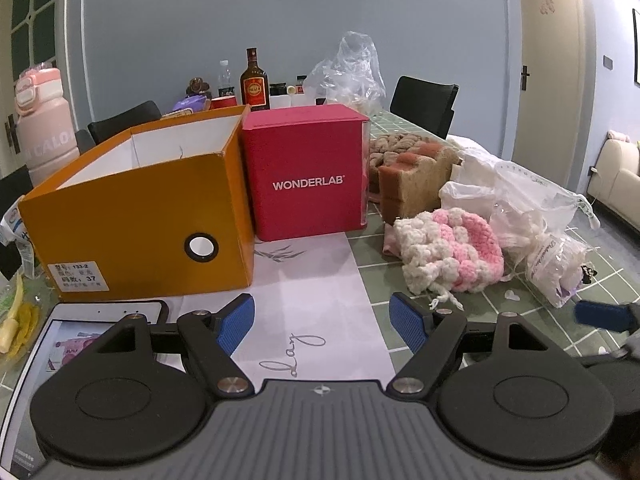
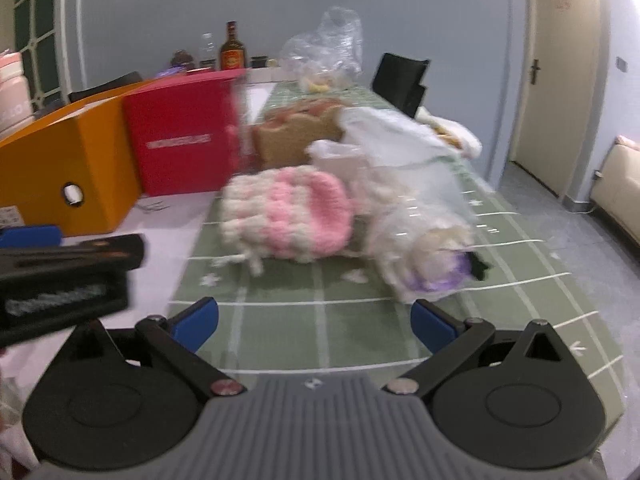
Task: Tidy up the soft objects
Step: 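Move the left gripper toward the pink-and-white crocheted pouch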
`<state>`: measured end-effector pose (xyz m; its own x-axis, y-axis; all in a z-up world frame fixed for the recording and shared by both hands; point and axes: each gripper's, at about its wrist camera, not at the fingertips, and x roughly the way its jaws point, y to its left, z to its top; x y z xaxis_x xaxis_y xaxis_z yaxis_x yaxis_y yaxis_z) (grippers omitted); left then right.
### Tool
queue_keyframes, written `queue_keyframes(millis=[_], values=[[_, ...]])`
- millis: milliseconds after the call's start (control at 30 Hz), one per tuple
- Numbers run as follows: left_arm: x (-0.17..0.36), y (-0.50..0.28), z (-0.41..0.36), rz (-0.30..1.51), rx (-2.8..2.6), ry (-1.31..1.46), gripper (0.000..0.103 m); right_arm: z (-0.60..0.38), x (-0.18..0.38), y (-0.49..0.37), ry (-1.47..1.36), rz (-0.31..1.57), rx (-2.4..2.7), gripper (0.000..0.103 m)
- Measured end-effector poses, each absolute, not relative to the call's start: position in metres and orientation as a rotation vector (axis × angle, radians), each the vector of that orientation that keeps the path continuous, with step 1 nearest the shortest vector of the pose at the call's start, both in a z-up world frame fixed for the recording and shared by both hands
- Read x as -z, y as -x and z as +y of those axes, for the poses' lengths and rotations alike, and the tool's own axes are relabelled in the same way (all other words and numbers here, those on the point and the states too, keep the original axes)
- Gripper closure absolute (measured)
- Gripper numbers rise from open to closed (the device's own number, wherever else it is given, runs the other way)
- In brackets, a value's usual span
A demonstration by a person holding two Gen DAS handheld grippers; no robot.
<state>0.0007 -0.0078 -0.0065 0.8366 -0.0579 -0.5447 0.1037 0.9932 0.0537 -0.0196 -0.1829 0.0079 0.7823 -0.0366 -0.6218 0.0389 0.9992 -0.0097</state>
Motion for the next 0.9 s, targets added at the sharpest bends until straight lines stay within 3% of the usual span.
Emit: queue_keyframes(millis=[700, 733, 833, 900], values=[[0.005, 0.004, -0.005, 0.483, 0.157, -0.072, 0.013, -0.233, -0.009, -0.027, -0.060, 0.542, 0.087, 0.003], [0.004, 0.005, -0.006, 0.481, 0.159, -0.080, 0.013, -0.233, -0.008, -0.027, -0.049, 0.533, 0.087, 0.008], [0.005, 0.005, -0.011, 0.480, 0.162, -0.096, 0.013, -0.233, -0.006, -0.027, -0.002, 0.535, 0.090, 0.037], [0.006, 0.004, -0.014, 0.485, 0.165, -0.100, 0.013, -0.235, -0.005, -0.024, 0.002, 0.539, 0.072, 0.041]])
